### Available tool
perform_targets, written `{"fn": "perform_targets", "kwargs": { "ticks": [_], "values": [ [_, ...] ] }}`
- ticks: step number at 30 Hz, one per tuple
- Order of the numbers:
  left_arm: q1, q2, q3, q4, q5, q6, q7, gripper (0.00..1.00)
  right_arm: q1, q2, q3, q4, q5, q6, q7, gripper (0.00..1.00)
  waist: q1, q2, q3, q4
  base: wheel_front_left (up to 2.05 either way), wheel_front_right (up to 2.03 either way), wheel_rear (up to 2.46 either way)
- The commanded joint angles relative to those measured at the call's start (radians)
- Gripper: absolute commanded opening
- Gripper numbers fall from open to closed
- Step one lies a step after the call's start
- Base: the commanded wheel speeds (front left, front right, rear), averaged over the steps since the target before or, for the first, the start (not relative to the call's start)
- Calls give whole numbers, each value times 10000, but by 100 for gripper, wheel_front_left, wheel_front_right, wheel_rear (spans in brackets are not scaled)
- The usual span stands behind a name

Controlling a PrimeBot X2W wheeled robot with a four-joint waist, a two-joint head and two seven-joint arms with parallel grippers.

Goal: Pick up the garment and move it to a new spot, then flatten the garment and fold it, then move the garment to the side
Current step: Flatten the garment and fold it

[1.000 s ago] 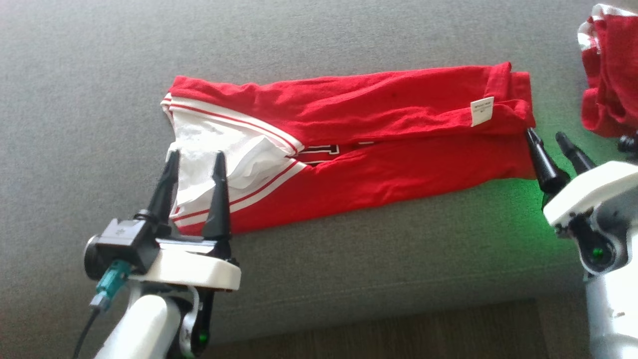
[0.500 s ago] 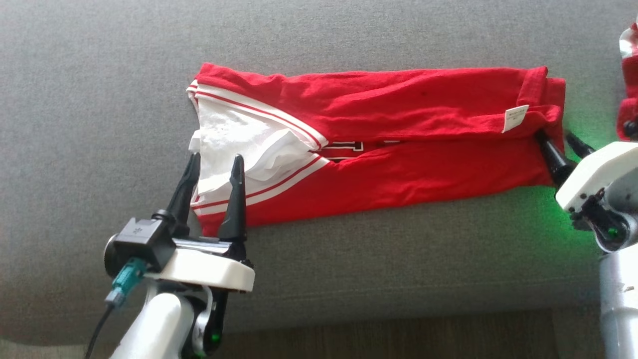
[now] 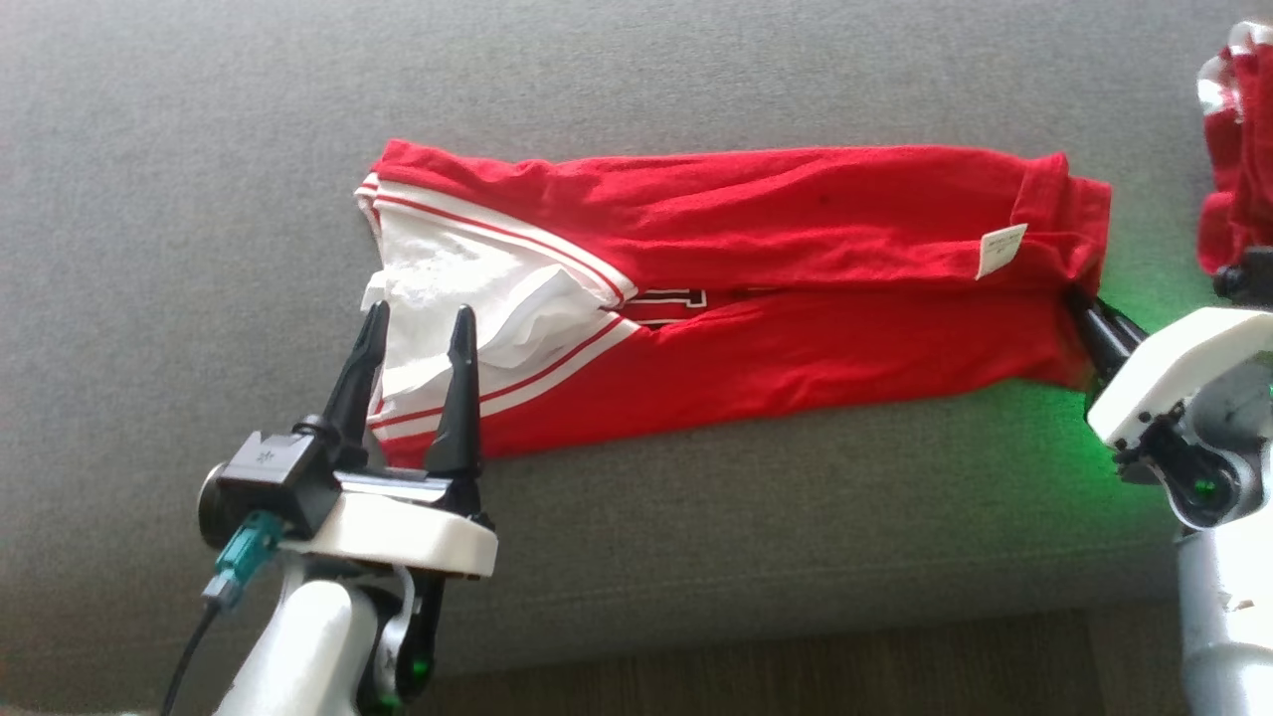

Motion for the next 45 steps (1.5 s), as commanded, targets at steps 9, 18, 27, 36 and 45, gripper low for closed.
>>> {"fn": "perform_targets", "kwargs": {
  "ticks": [9, 18, 27, 36, 45],
  "values": [
    [153, 67, 620, -178, 241, -197, -53, 100, -308, -774, -215, -870, 328, -4, -286, 0, 0, 0, -158, -377, 0, 0, 0],
    [240, -31, 670, -71, 231, -277, -53, 100, -336, -687, 436, -2372, 921, -4, 262, 0, 0, 0, -370, -447, 0, 0, 0],
    [300, -256, 710, 2, 242, -412, -53, 100, -104, -216, 1538, -4434, 1201, -4, 936, 0, 0, 0, -573, -18, 0, 0, 0],
    [555, -531, 785, -1, 298, -491, -53, 100, 58, 534, 2858, -5293, 1283, -4, 1426, 0, 0, 0, -769, 831, 0, 0, 0],
    [660, -733, 821, 45, 361, -643, -53, 100, -396, 1039, 4341, -4191, 1507, -4, 1326, 0, 0, 0, -739, 1473, 0, 0, 0]
  ]
}}
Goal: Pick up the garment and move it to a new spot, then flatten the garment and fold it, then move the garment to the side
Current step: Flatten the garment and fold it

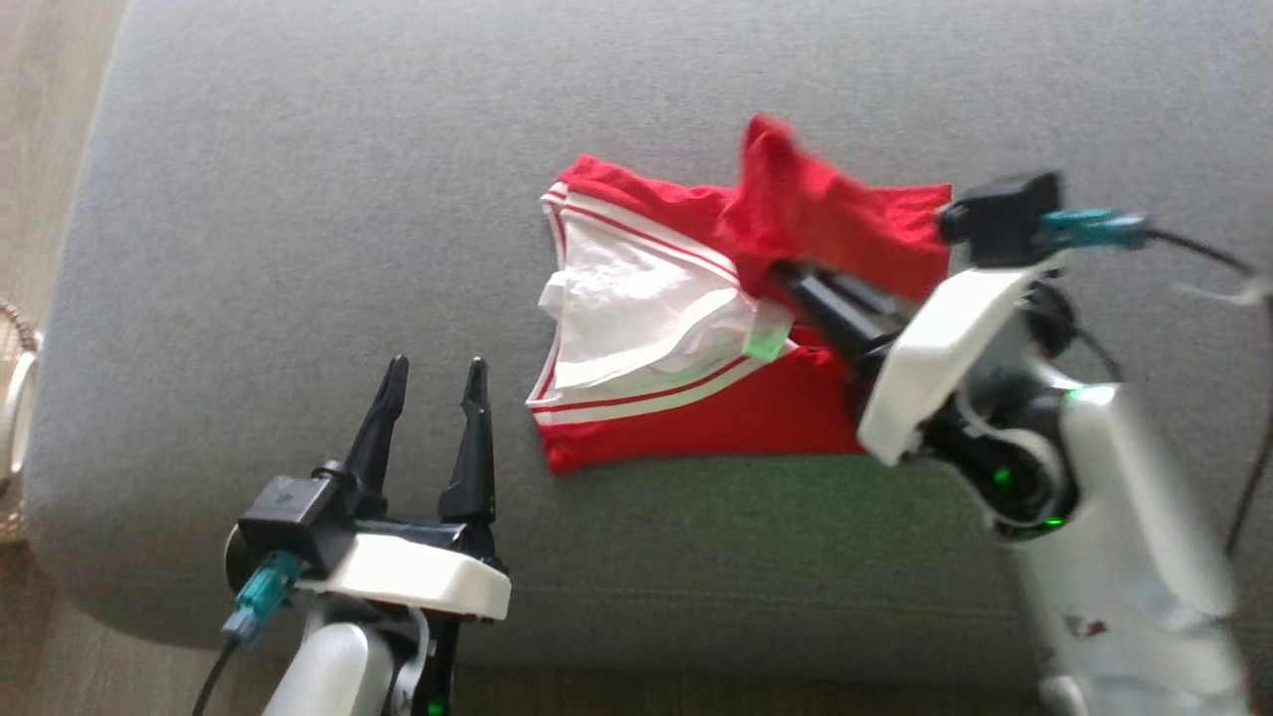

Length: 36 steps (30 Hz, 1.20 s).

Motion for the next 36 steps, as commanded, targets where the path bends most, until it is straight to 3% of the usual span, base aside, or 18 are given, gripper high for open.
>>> {"fn": "perform_targets", "kwargs": {
  "ticks": [1, 20, 21, 22, 23, 24, 30, 36],
  "values": [
    [-187, -49, 289, -250, 106, -47, -53, 100, -496, 206, 497, -28, 130, -4, -122, 0, 0, -1, 41, 189, 0, 0, 0],
    [-318, -322, 184, 113, 122, -291, -53, 100, -3119, 228, 3851, 4342, 2451, -4, -2782, 0, 0, -1, 126, 1143, 0, 0, 0],
    [-321, -328, 174, 131, 120, -296, -53, 100, -3218, 228, 3987, 4578, 2546, -4, -2905, 16, 0, -1, 127, 1169, 0, 0, 0],
    [-323, -334, 167, 151, 116, -297, -53, 100, -3302, 228, 4118, 4779, 2658, -4, -3017, 45, 0, -1, 126, 1190, 0, 0, 0],
    [-322, -339, 168, 165, 110, -295, -53, 100, -3376, 228, 4246, 4914, 2798, -4, -3131, 92, 0, -1, 123, 1202, 0, 0, 0],
    [-317, -343, 180, 176, 107, -286, -53, 100, -3430, 228, 4345, 4981, 3014, -4, -3243, 100, 0, -1, 122, 1203, 0, 0, 0],
    [-200, -356, 362, 140, 119, -201, -53, 100, -3857, 228, 4210, 5069, 3326, -4, -4030, 100, 0, -1, 84, 960, 0, 0, 0],
    [-110, -364, 469, 24, 140, -195, -53, 100, -3745, 93, 3182, 5193, 2019, -4, -4543, 100, 0, -1, -13, 646, 0, 0, 0]
  ]
}}
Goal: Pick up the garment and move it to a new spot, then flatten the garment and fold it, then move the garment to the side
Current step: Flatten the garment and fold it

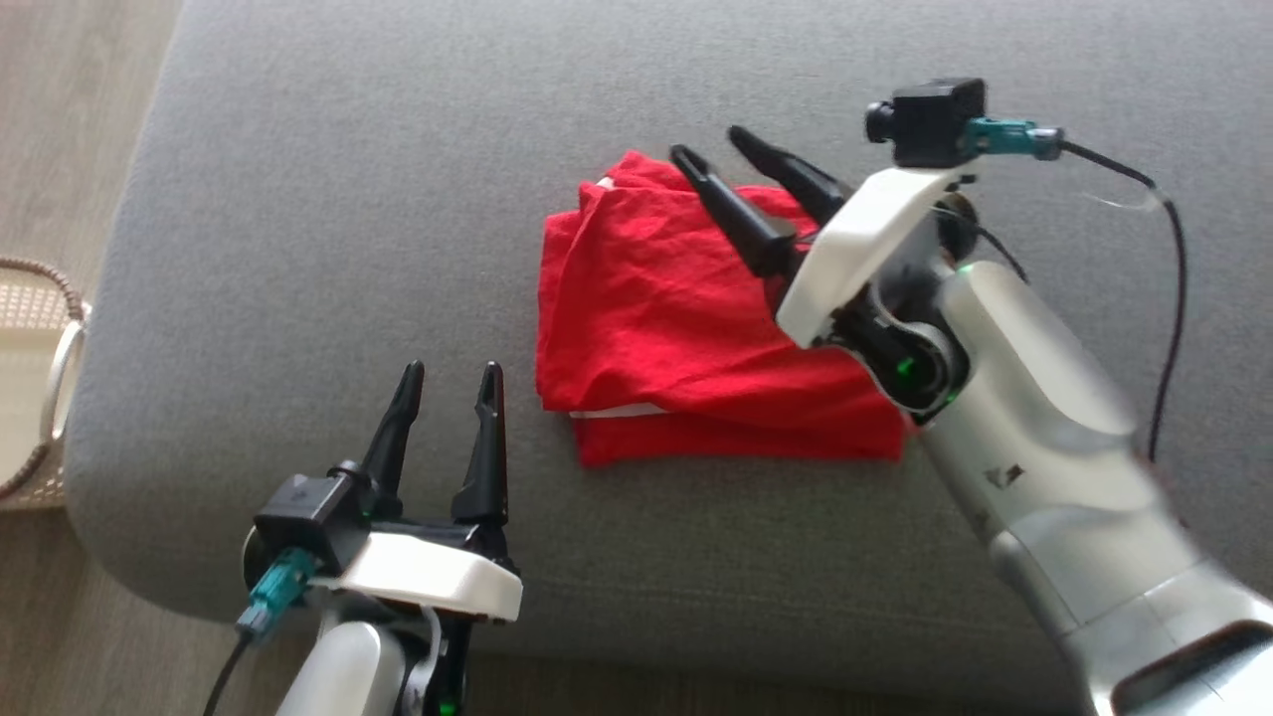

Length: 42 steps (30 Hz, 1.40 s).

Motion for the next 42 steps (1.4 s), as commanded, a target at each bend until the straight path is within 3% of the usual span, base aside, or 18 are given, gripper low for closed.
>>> {"fn": "perform_targets", "kwargs": {
  "ticks": [1, 10, 16, 24, 31, 42],
  "values": [
    [-52, -37, 397, -377, 115, 34, -53, 100, 62, 103, -20, -377, -162, -2, -105, 100, -1, 0, -38, -48, 0, 0, 0],
    [160, -43, 769, -671, 169, 138, -53, 100, 2034, -621, -1189, -1733, -1809, -2, -1150, 100, -1, 0, -319, -309, 0, 0, 0],
    [351, -45, 994, -854, 264, 202, -53, 100, 3262, -655, -2065, -2454, -3145, -2, -2089, 100, -1, 0, -636, -516, 0, 0, 0],
    [811, -46, 1352, -1201, 430, 285, -53, 100, 4964, -302, -3258, -3237, -4831, -2, -3385, 100, -1, 0, -1218, -760, 0, 0, 0],
    [1307, -46, 1688, -1842, 747, 432, -53, 100, 6162, 45, -4010, -3597, -6565, -2, -3687, 100, -1, 0, -1839, -790, 0, 0, 0],
    [2201, -46, 2017, -2091, 2417, 157, -53, 100, 7655, 286, -4761, -4516, -7381, -2, -3696, 100, -1, 0, -2585, -944, 0, 0, 0]
  ]
}}
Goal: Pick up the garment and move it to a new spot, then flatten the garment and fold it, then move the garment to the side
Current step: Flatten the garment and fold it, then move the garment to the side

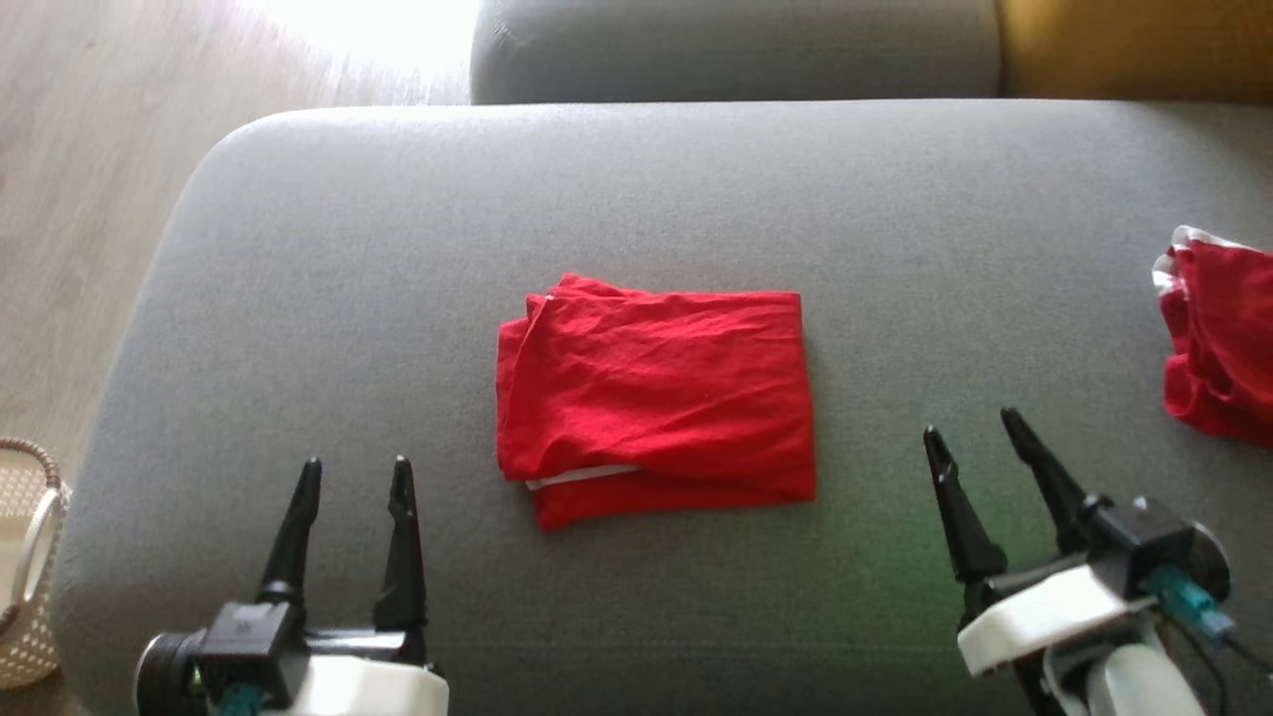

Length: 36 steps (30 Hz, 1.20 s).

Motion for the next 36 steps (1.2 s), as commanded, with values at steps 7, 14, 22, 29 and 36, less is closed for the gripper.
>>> {"fn": "perform_targets", "kwargs": {
  "ticks": [7, 14, 22, 29, 36],
  "values": [
    [65, -38, 547, -74, 402, -197, -51, 100, 256, 68, 396, -356, 163, -2, -94, 100, 1, -1, -130, -143, 0, 0, 0],
    [122, -38, 642, 109, 399, -210, -51, 100, 378, 69, 416, -371, 266, -2, -94, 100, 1, -1, -246, -151, 0, 0, 0],
    [148, -39, 651, 224, 347, -235, -51, 100, 444, 69, 430, -266, 312, -2, -95, 100, 1, -1, -351, -103, 0, 0, 0],
    [117, -39, 610, 330, 307, -245, -51, 100, 32, 69, 871, 741, 1128, -2, -95, 100, 1, -1, -259, -46, 0, 0, 0],
    [-147, -39, 245, 424, 304, -307, -51, 100, -1842, 70, 1552, 3553, 3774, -2, 62, 100, 1, -1, -25, 411, 0, 0, 0]
  ]
}}
